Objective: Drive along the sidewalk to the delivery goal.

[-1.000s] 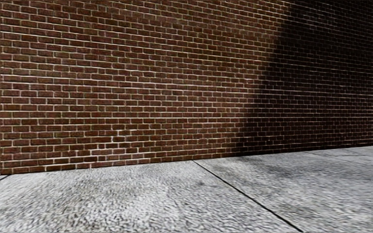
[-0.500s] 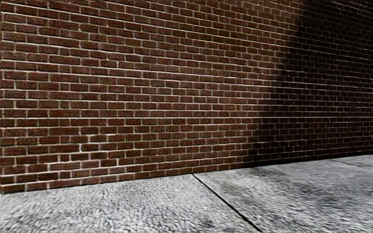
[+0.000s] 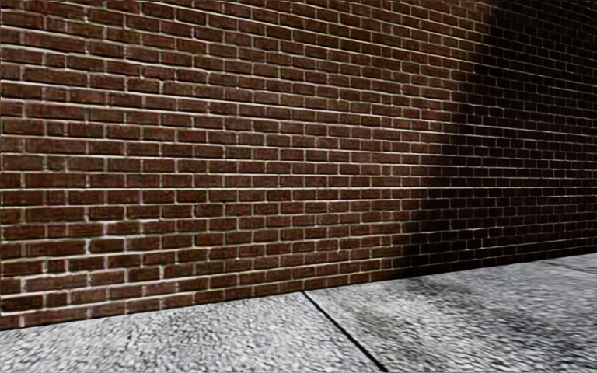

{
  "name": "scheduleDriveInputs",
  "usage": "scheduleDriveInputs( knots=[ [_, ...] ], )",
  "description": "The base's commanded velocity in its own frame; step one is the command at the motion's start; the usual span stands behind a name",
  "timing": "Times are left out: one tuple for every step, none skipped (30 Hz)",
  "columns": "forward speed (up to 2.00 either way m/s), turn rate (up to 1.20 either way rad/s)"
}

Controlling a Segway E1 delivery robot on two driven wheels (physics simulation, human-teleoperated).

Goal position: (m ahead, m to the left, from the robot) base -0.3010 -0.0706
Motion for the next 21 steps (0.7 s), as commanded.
scheduleDriveInputs(
  knots=[
    [0.00,0.00],
    [0.00,0.00],
    [0.00,0.00],
    [0.00,0.00],
    [0.00,0.00],
    [0.00,0.00],
    [0.00,0.00],
    [0.00,0.00],
    [0.00,0.00],
    [0.00,0.00],
    [0.00,0.00],
    [0.00,0.00],
    [0.00,0.00],
    [0.00,0.00],
    [0.00,0.00],
    [0.00,0.00],
    [0.00,0.00],
    [0.00,0.00],
    [0.00,0.00],
    [0.00,0.00],
    [0.00,0.00]
  ],
)
